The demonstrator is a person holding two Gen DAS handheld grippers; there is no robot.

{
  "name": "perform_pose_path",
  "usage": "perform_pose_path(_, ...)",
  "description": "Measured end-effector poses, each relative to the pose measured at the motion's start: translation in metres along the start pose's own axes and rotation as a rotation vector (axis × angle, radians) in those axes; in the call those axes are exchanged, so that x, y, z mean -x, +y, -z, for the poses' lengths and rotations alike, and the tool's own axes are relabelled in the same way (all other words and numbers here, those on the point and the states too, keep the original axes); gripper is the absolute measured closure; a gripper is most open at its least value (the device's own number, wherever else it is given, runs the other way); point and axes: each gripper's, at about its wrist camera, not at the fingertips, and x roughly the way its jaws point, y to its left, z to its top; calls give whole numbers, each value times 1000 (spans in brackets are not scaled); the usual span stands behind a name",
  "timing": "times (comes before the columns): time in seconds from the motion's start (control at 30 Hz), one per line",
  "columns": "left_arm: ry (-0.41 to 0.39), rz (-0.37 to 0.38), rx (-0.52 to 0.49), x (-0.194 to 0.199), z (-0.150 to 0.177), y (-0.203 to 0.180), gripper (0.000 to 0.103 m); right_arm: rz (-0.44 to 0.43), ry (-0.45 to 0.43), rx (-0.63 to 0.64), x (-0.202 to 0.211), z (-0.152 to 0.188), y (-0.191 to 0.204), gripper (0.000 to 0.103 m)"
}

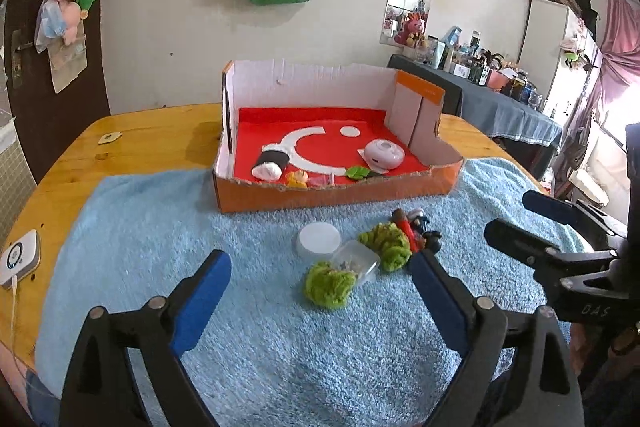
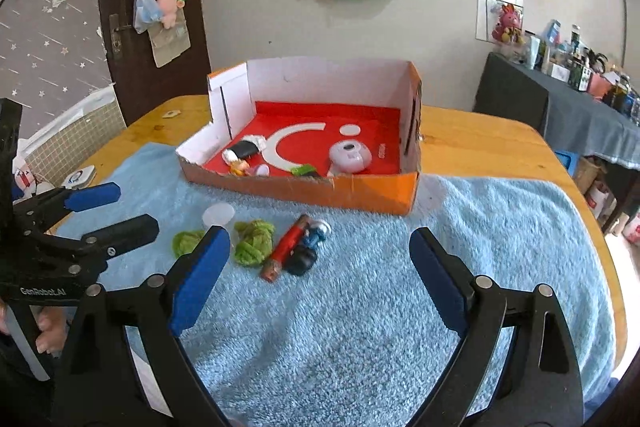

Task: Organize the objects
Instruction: 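Withdraw both grippers from the box toward the remaining items, then grasp the green fuzzy toy with the left gripper while the right grasps the blue figure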

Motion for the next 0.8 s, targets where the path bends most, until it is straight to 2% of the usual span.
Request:
perform_pose_path(0.43, 80, 3, 23, -24, 21, 4, 7, 23, 95, -36, -29, 23, -10, 11)
perform_pose_path(0.63, 113, -9, 10, -38, 24, 7, 14, 61, 118, -34, -42, 21, -13, 11)
perform_pose_path(0.8, 150, -3, 14, -49, 26, 12, 20, 51, 153, -46, -55, 20, -15, 11)
